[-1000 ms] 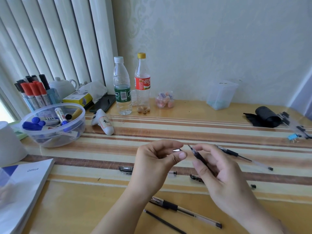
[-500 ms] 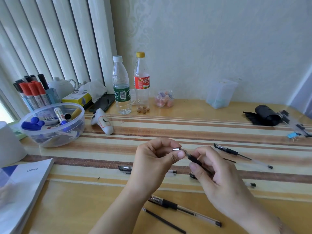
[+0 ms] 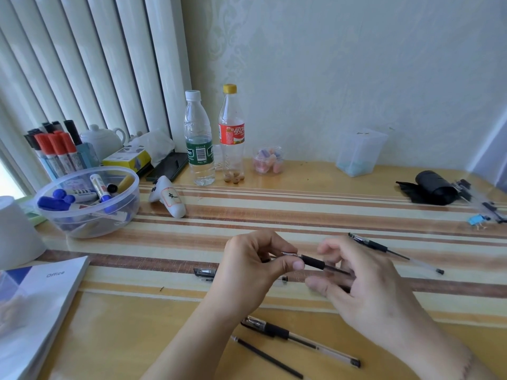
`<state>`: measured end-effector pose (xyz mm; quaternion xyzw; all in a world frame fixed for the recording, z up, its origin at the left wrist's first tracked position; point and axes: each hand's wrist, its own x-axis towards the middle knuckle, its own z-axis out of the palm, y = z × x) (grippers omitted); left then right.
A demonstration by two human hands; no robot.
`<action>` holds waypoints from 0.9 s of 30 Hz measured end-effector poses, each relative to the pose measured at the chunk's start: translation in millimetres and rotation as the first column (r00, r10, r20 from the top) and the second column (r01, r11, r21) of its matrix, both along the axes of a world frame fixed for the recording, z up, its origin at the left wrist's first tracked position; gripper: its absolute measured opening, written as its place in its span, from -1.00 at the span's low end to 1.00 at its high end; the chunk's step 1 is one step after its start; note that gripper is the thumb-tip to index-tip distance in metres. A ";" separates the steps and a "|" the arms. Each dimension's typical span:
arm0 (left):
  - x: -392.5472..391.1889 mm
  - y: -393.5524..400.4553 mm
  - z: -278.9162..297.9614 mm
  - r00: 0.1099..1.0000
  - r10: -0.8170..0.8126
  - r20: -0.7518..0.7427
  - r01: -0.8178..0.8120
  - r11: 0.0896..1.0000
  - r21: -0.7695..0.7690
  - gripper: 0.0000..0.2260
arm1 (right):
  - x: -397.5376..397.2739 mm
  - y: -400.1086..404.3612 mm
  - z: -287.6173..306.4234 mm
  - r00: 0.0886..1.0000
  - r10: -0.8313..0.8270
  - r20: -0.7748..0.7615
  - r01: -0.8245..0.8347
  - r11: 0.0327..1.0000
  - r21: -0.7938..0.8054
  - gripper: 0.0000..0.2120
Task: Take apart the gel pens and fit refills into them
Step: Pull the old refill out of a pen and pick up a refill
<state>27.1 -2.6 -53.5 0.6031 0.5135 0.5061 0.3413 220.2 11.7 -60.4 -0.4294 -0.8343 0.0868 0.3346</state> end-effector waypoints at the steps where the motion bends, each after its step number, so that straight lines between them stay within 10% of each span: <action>1: -1.1 0.5 0.4 1.000 -0.003 -0.003 0.003 1.000 -0.007 -0.87 | 0.1 0.2 -0.1 1.000 -0.004 -0.006 0.004 1.000 -0.004 -0.79; 27: -2.6 0.4 0.3 0.999 -0.034 -0.029 0.035 0.999 0.037 -0.85 | 3.7 3.5 2.1 1.000 0.007 -0.024 -0.008 0.999 -0.035 -0.74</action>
